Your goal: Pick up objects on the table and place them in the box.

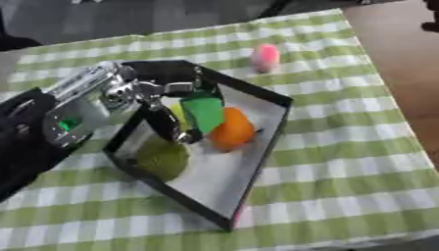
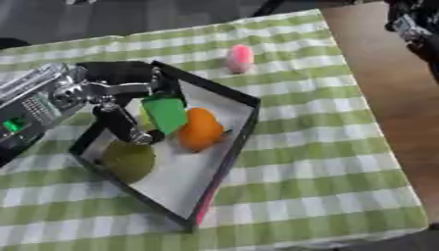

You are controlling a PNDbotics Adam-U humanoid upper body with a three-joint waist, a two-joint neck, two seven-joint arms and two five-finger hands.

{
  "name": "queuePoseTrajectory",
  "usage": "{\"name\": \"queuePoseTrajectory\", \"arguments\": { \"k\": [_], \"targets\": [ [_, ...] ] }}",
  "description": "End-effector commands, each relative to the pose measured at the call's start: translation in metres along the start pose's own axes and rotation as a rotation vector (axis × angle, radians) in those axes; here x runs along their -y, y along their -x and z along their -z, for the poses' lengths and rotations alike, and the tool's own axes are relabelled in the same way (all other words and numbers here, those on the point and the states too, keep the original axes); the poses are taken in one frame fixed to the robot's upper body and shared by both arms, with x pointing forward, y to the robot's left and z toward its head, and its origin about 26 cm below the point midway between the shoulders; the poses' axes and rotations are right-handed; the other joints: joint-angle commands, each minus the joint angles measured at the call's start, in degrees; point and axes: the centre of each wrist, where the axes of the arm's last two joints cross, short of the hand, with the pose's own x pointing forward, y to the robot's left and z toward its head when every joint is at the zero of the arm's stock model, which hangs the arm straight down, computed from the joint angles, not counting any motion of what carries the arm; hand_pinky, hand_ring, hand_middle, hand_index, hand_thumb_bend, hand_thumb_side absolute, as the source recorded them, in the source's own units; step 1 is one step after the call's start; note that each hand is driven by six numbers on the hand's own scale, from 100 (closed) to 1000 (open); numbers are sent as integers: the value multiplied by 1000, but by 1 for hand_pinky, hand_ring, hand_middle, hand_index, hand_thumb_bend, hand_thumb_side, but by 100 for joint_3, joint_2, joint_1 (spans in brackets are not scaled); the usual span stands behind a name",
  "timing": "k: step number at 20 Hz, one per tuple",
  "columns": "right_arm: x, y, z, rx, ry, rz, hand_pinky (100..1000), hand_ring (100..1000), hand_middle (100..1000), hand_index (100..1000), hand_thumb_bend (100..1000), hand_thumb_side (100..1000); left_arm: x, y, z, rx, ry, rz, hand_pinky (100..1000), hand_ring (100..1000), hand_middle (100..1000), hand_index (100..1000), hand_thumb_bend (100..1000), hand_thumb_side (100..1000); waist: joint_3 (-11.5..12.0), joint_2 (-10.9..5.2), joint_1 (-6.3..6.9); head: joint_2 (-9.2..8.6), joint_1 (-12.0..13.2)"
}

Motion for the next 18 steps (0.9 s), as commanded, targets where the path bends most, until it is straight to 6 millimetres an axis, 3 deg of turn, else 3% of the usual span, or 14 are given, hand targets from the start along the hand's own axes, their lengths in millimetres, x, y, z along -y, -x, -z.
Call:
{"name": "queuePoseTrajectory", "arguments": {
  "k": [1,6,10,15,18],
  "targets": [
    [10,-10,4,22,1,-38,900,1000,893,903,100,618,-8,6,-6,-12,-4,18,736,725,750,823,354,100,-10,-51,52,30,20],
    [10,-9,5,22,0,-39,900,1000,893,903,100,617,-9,9,-9,-25,12,41,860,864,872,903,534,517,11,-41,44,30,28],
    [11,-9,4,22,-2,-40,900,1000,892,903,100,614,-12,8,-14,-36,6,63,922,941,941,959,652,695,30,-43,37,30,31],
    [11,-10,4,26,-2,-40,900,1000,893,902,100,609,-15,7,-20,-49,3,81,937,966,971,990,776,787,50,-46,17,30,33],
    [11,-10,4,30,-2,-38,899,1000,893,902,100,607,-18,6,-25,-64,-36,85,921,950,950,974,728,754,53,-46,1,30,39]
  ]
}}
